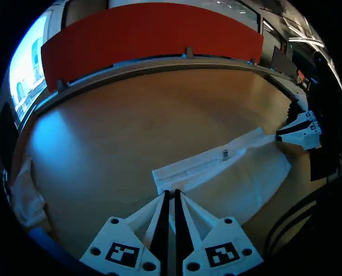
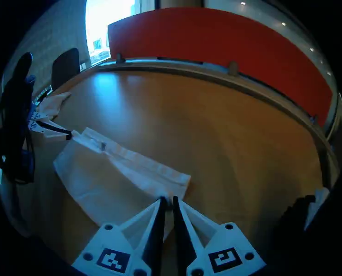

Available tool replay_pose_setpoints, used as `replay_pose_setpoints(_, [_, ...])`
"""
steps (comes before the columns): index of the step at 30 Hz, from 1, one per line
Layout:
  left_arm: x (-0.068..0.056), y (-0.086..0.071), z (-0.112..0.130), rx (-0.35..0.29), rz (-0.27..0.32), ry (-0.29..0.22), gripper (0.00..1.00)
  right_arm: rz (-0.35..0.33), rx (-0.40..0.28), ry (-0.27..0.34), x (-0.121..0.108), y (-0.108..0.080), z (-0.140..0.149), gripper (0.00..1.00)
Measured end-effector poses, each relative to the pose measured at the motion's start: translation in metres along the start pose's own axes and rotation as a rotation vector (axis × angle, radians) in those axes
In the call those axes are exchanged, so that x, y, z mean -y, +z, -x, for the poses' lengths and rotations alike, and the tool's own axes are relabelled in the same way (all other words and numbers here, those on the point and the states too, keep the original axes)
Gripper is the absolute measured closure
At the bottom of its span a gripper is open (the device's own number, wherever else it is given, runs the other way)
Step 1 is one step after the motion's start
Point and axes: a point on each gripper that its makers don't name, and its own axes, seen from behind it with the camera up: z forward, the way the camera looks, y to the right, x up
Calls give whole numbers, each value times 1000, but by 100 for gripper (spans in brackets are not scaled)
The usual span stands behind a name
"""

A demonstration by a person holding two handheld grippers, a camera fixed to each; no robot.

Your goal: Fold towel

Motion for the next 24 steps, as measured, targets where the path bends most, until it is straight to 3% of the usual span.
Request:
replay_pose_setpoints(4, [5, 1, -3, -2, -24, -1, 87, 20, -5, 2, -5, 2, -4, 80])
replay_pose_setpoints(7, [11, 1, -4, -3, -44, -11, 74, 39, -11, 1, -10, 2, -7, 67])
replay_pose_setpoints(8, [12, 1, -5, -3, -50, -15, 69, 46, -13, 0, -11, 2, -8, 56])
replay_pose_setpoints(12, [14, -1, -6, -6, -50, -37, 32, 59, -23, -8, -14, 0, -11, 13])
replay_pose_setpoints(13, [14, -2, -6, -8, -49, -41, 28, 62, -25, -10, -15, -1, -11, 1])
replay_pose_setpoints(16, [16, -5, -6, -13, -51, -45, 14, 70, -29, -12, -17, -2, -12, 0])
replay_pose_setpoints(24, [15, -10, -5, -20, -55, -44, 14, 71, -38, -8, -15, -9, -13, 0])
